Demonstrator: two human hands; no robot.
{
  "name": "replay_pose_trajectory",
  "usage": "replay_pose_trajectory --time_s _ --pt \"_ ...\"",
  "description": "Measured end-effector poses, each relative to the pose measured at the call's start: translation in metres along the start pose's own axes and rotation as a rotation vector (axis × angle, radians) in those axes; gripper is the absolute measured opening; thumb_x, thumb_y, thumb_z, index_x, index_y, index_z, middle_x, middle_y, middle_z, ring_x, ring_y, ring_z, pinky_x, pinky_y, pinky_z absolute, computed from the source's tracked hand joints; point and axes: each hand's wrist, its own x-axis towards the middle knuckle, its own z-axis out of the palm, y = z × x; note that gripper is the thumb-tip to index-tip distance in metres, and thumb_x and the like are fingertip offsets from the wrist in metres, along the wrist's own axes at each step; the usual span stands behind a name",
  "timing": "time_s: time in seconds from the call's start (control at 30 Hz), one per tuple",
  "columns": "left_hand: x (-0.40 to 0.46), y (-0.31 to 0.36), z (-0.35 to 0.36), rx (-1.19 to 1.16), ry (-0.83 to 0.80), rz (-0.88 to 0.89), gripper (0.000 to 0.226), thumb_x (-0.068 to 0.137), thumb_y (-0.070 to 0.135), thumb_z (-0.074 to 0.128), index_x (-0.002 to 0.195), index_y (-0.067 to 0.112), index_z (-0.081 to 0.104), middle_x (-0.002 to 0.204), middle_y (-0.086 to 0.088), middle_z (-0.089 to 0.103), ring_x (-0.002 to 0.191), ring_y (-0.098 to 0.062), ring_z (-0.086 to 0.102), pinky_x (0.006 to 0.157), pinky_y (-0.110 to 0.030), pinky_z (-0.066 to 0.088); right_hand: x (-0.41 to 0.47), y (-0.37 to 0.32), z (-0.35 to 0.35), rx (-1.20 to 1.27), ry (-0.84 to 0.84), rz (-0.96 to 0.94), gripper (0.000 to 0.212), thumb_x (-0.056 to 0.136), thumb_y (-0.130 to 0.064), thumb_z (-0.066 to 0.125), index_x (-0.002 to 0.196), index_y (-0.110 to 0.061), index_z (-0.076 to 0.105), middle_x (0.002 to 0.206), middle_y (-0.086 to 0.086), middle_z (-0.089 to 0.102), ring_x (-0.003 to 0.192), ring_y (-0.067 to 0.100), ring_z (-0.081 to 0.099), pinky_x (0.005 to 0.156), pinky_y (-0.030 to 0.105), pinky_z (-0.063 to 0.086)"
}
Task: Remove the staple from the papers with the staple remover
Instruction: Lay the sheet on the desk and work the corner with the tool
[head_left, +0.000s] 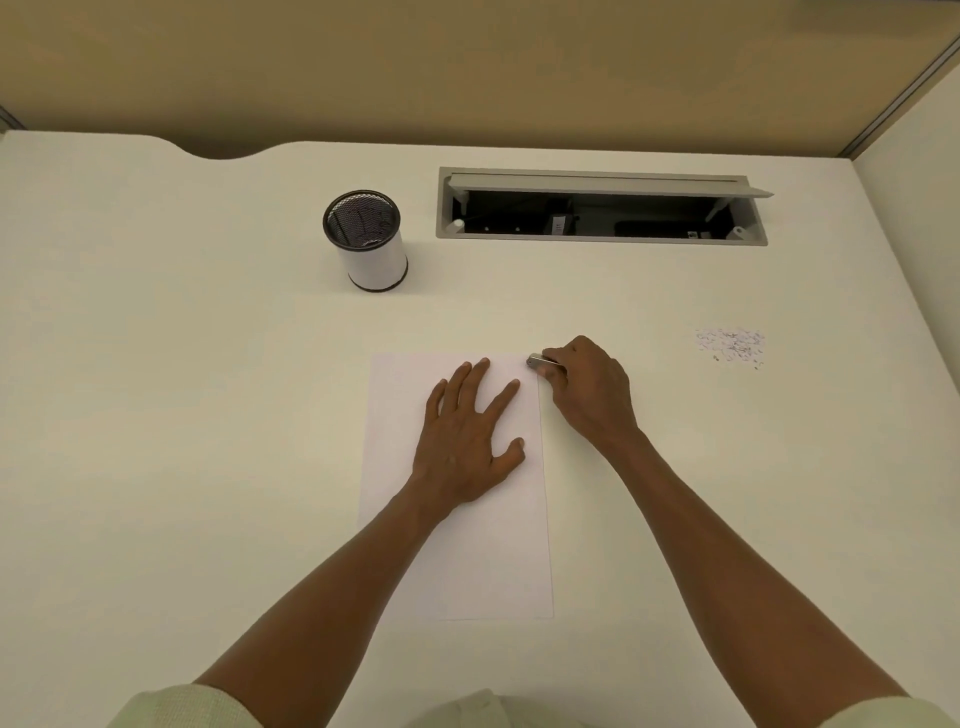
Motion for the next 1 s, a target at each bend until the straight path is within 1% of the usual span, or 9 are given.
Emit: replay_pose_trajectory --time_s 0.13,0.33,0.5,0.63,0.73,0.8,0.87,0.93,1.0 --pt "0.000 0.000 0.001 0.012 0.002 0.000 0.073 0.089 0.062 0.043 0.154 0.032 0.035 0.166 -0.010 0.018 0.153 -0.031 0.015 0.123 -0.049 0.014 -0.002 -0.001 -0.001 -0.001 0.030 -0.018 0.019 0.096 -0.034 0.057 0.100 -0.023 0.071 0.084 -0.002 0.055 0.077 0.020 0.056 0.063 0.036 0.045" --pt "-0.001 0.001 0.000 0.012 0.001 0.003 0.072 0.089 0.062 0.042 0.155 0.033 0.034 0.166 -0.010 0.018 0.153 -0.030 0.016 0.123 -0.049 0.016 -0.008 -0.006 0.004 -0.147 0.163 -0.083 0.010 0.089 -0.022 0.064 0.095 -0.019 0.071 0.083 0.002 0.058 0.070 0.024 0.056 0.057 0.030 0.033" --pt "-0.001 0.000 0.000 0.004 0.006 0.003 0.072 0.090 0.062 0.042 0.155 0.034 0.034 0.166 -0.010 0.018 0.153 -0.030 0.016 0.122 -0.050 0.016 -0.017 -0.010 0.013 -0.248 0.223 -0.092 0.015 0.091 -0.016 0.058 0.103 -0.020 0.068 0.084 0.001 0.056 0.069 0.021 0.051 0.056 0.030 0.023" --pt "-0.001 0.001 0.000 0.005 0.001 0.001 0.072 0.090 0.063 0.041 0.155 0.034 0.034 0.167 -0.009 0.017 0.153 -0.030 0.016 0.123 -0.049 0.015 -0.020 -0.016 0.013 -0.243 0.241 -0.059 0.018 0.089 -0.013 0.060 0.103 -0.023 0.067 0.083 0.001 0.055 0.067 0.020 0.050 0.057 0.029 0.022" --pt "-0.002 0.001 0.001 0.006 0.008 0.003 0.071 0.090 0.063 0.042 0.155 0.034 0.035 0.167 -0.009 0.018 0.153 -0.030 0.016 0.123 -0.048 0.014 -0.018 -0.020 0.009 -0.199 0.196 -0.002 0.016 0.091 -0.019 0.059 0.103 -0.024 0.069 0.080 0.001 0.055 0.065 0.021 0.051 0.054 0.028 0.026" --pt "-0.002 0.000 0.001 0.006 0.011 0.004 0.071 0.090 0.062 0.042 0.154 0.033 0.035 0.166 -0.009 0.018 0.153 -0.030 0.016 0.123 -0.048 0.015 -0.015 -0.024 0.003 -0.126 0.145 0.071 0.016 0.093 -0.025 0.058 0.102 -0.025 0.071 0.080 0.003 0.056 0.067 0.024 0.056 0.052 0.028 0.033" --pt "-0.002 0.001 0.001 0.013 0.013 0.003 0.071 0.090 0.062 0.043 0.154 0.033 0.036 0.166 -0.009 0.018 0.153 -0.030 0.016 0.123 -0.048 0.014 -0.010 -0.028 -0.004 -0.059 0.054 0.160 0.021 0.096 -0.030 0.054 0.106 -0.026 0.072 0.088 0.005 0.060 0.078 0.026 0.061 0.058 0.030 0.040" --pt "-0.001 0.001 0.000 0.018 0.008 0.001 0.071 0.090 0.062 0.043 0.154 0.033 0.036 0.166 -0.009 0.018 0.153 -0.030 0.016 0.123 -0.048 0.014 -0.001 -0.028 -0.010 -0.038 -0.016 0.222 0.023 0.096 -0.033 0.053 0.107 -0.028 0.072 0.099 0.006 0.065 0.091 0.028 0.062 0.066 0.030 0.039" --pt "-0.001 0.002 -0.001 0.021 0.000 0.000 0.071 0.090 0.062 0.042 0.154 0.033 0.035 0.166 -0.009 0.018 0.153 -0.030 0.016 0.123 -0.048 0.013 0.011 -0.022 -0.013 -0.009 -0.108 0.270 0.022 0.093 -0.036 0.055 0.103 -0.029 0.073 0.102 0.003 0.069 0.097 0.029 0.063 0.070 0.031 0.041"
